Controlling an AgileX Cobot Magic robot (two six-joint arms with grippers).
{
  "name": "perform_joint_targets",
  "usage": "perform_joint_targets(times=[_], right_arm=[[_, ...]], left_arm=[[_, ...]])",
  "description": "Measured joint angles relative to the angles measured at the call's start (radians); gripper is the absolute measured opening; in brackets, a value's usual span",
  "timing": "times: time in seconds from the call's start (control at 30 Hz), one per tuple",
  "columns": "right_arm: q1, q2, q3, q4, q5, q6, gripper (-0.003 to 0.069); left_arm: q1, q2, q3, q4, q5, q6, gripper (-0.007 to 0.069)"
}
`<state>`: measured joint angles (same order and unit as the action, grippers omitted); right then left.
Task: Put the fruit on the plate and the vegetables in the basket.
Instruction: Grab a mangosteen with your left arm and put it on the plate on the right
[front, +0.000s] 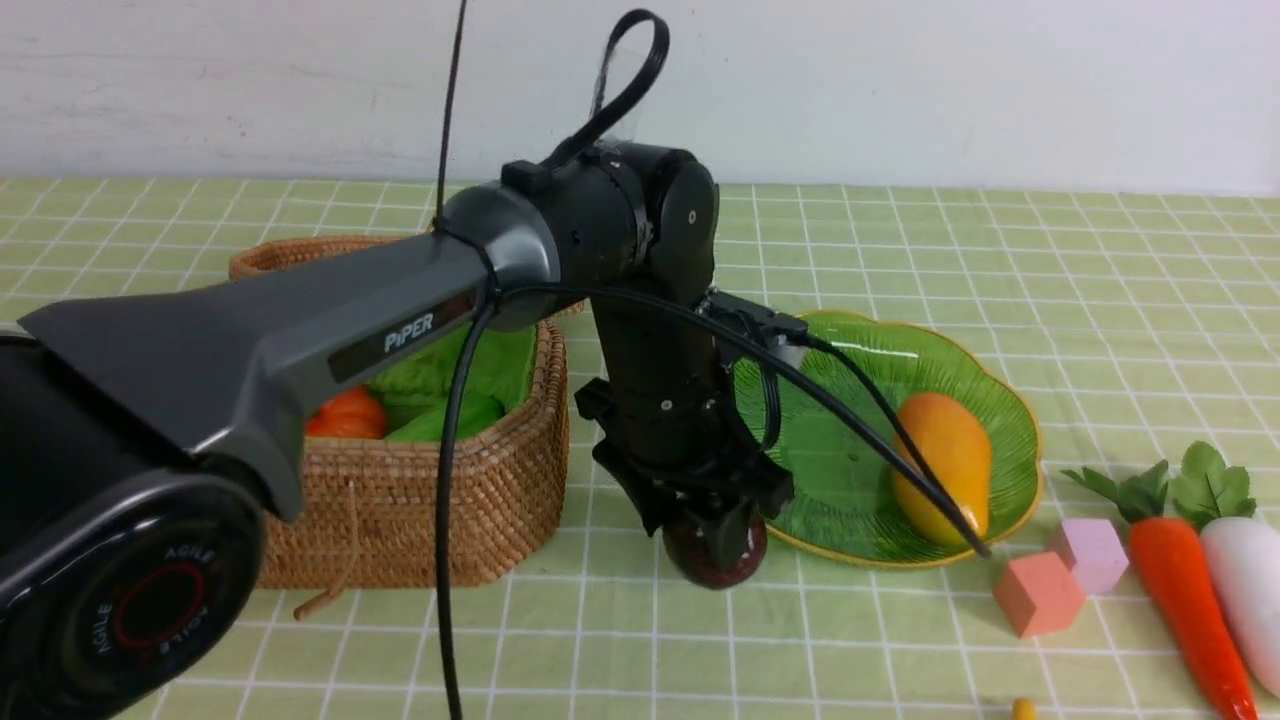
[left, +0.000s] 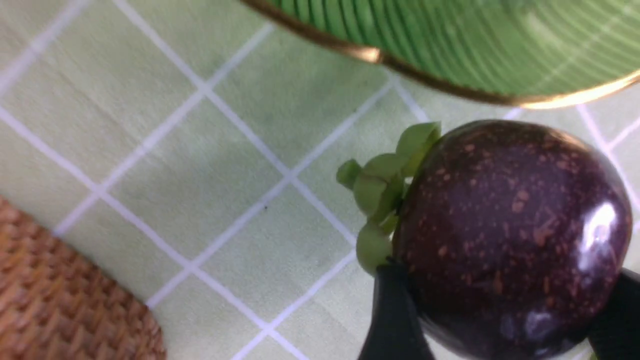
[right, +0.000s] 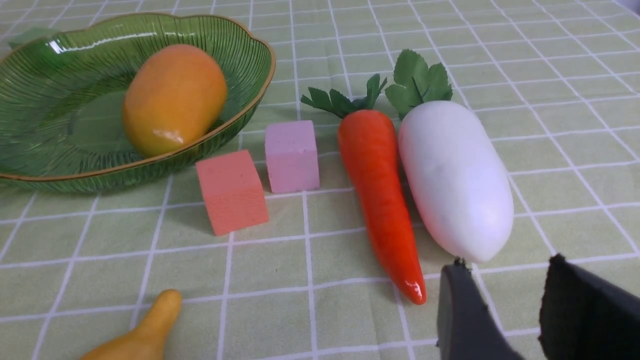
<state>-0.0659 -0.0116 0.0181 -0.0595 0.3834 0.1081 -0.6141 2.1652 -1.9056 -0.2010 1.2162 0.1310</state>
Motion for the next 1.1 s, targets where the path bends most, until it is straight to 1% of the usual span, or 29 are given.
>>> perform_joint_targets(times=[0.2,0.27,0.3,0.33,0.43,0.53,0.7,0.87,0.9,1.03,1.1], right_arm=[[0.000,0.000,0.000,-0.002,0.000,0.000,0.0240],[0.000,0.000,0.000,-0.003,0.000,0.000,0.0240],[0.000,0.000,0.000,-0.003,0.000,0.000,0.0240],[0.000,0.000,0.000,-0.003,0.000,0.000,0.0240],[0.000,0.000,0.000,-0.003,0.000,0.000,0.0240],[0.000,0.000,0.000,-0.003,0.000,0.000,0.0240],[0.000,0.000,0.000,-0.003,0.000,0.000,0.0240],[0.000,0.000,0.000,-0.003,0.000,0.000,0.0240],[0.000,0.000,0.000,-0.003,0.000,0.000,0.0240],[0.000,0.000,0.000,-0.003,0.000,0.000,0.0240],[0.000,0.000,0.000,-0.003,0.000,0.000,0.0240]], left_arm=[[0.000,-0.023,-0.095,0.003,0.012,-0.005,0.0457],[0.000,-0.026,-0.121,0.002,-0.044,-0.038,0.0457],[0.000,-0.026,-0.121,0.002,-0.044,-0.038,0.0457],[0.000,-0.026,-0.129,-0.008,-0.110,-0.076,0.0456],[0.000,-0.012,-0.133,-0.029,-0.265,-0.131,0.0456],[0.000,0.028,-0.135,-0.035,-0.334,-0.170,0.0456],[0.000,0.083,-0.135,-0.036,-0.334,-0.184,0.0456],[0.000,0.087,-0.135,-0.035,-0.321,-0.183,0.0460],[0.000,0.085,-0.135,-0.033,-0.312,-0.177,0.0476],[0.000,0.054,-0.135,-0.033,-0.248,-0.118,0.0615],[0.000,0.023,-0.135,-0.032,-0.225,-0.087,0.0654]])
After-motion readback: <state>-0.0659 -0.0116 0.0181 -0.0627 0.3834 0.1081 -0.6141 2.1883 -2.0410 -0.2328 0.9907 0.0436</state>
